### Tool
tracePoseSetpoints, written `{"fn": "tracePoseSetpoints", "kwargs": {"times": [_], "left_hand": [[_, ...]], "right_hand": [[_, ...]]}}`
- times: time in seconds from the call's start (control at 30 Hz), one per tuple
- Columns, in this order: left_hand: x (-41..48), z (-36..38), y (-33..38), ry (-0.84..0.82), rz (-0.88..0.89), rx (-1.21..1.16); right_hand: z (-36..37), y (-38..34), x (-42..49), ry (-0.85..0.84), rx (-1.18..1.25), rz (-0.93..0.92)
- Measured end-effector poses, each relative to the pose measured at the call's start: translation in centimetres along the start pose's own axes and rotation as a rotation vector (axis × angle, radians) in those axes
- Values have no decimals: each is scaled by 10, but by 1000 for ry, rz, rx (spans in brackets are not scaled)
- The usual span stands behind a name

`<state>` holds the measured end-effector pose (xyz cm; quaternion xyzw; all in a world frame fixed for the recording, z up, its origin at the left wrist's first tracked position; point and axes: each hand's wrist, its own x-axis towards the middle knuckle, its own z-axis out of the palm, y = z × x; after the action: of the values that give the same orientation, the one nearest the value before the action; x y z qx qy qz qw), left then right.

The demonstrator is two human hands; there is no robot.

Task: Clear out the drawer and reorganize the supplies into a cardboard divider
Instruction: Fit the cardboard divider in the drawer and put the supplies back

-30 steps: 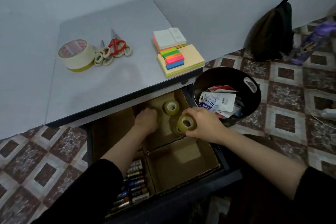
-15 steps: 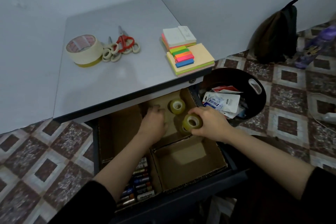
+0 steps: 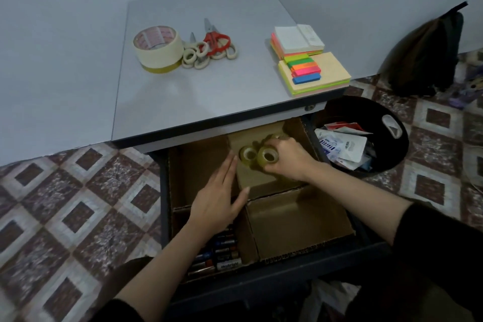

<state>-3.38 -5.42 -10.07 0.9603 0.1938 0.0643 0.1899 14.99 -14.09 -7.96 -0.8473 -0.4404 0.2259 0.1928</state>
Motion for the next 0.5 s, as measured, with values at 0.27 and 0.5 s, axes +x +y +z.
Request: {"fn": "tracePoseSetpoints", "kwargs": {"times": [0.27, 0.5], "left_hand": [[2, 3, 2, -42, -13, 64], [4, 0, 5, -123, -58, 78]], "right_hand": [[25, -21, 33, 66, -94, 27], [36, -25, 46, 32, -90, 67]]}}
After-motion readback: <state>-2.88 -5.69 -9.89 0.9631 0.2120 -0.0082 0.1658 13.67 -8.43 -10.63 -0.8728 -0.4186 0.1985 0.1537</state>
